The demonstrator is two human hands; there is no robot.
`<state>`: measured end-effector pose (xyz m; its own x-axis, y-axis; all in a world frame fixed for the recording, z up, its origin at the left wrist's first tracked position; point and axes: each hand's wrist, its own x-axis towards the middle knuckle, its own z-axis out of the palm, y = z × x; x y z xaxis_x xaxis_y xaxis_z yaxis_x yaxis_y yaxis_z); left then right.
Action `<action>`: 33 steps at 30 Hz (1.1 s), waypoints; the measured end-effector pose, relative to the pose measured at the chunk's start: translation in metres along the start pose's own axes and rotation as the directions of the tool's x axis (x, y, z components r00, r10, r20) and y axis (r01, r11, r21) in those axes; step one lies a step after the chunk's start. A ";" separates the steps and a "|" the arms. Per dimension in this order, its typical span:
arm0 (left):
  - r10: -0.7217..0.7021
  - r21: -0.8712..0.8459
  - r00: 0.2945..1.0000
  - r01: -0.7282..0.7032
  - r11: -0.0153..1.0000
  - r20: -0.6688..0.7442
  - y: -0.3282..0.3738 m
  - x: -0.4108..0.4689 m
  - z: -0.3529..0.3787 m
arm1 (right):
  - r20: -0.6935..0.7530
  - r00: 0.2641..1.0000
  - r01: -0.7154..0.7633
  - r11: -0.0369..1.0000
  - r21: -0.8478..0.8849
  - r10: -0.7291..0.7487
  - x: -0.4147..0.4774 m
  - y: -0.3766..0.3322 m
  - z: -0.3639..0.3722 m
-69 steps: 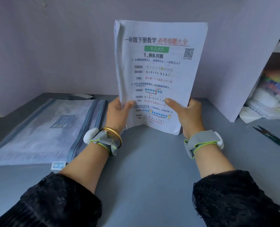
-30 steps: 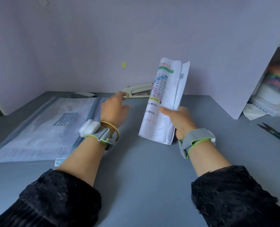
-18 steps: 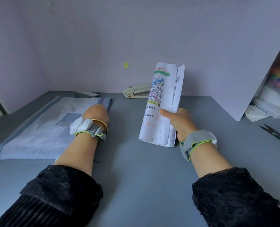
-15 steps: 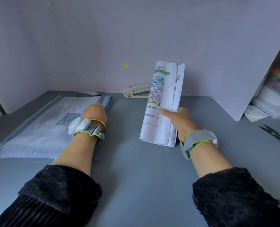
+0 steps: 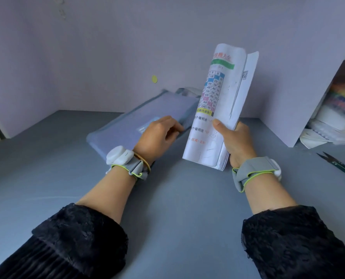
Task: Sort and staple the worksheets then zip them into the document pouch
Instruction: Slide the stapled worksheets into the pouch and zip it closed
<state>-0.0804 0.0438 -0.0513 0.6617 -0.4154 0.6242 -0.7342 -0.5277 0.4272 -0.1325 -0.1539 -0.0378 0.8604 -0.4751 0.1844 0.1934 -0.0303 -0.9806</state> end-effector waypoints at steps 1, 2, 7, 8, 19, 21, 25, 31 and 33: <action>-0.046 -0.081 0.998 0.050 0.995 0.047 0.003 -0.001 0.002 | -0.015 1.000 0.018 1.000 -0.008 -0.018 0.000 -0.002 -0.002; -0.114 -0.189 0.989 0.130 0.973 0.095 0.003 -0.002 0.004 | -0.031 0.999 0.036 0.999 -0.023 -0.037 0.001 -0.002 -0.004; -0.396 -0.582 0.888 0.454 0.675 0.233 -0.004 -0.005 0.006 | -0.075 0.992 0.083 0.975 -0.206 -0.100 0.003 0.000 -0.006; -0.424 -0.623 0.868 0.484 0.614 0.256 -0.004 -0.005 0.006 | -0.065 0.994 0.073 0.973 -0.219 -0.089 0.003 0.001 -0.006; -0.527 -0.691 0.783 0.580 0.431 0.329 -0.002 -0.003 0.002 | -0.036 0.999 0.019 0.969 -0.245 -0.029 0.000 0.003 -0.002; -0.513 -0.690 0.799 0.562 0.455 0.312 -0.001 -0.002 0.002 | -0.036 0.999 0.017 0.970 -0.244 -0.027 0.000 0.003 -0.002; -0.393 -0.342 0.908 0.420 0.841 0.149 0.002 -0.002 0.005 | 0.000 1.000 0.017 0.975 -0.223 -0.018 -0.002 0.000 -0.002; -0.250 0.127 0.966 0.241 0.962 0.065 0.002 0.001 0.008 | 0.053 0.999 0.021 0.943 -0.331 -0.003 -0.003 -0.003 -0.006; -0.253 0.189 0.964 0.234 0.954 0.078 -0.005 0.001 0.005 | 0.087 0.996 0.034 0.912 -0.408 0.001 -0.003 -0.004 -0.009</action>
<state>-0.0753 0.0418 -0.0558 0.8354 -0.3249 0.4433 -0.5162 -0.7408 0.4299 -0.1401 -0.1607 -0.0347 0.8983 -0.3970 0.1882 0.0139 -0.4024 -0.9153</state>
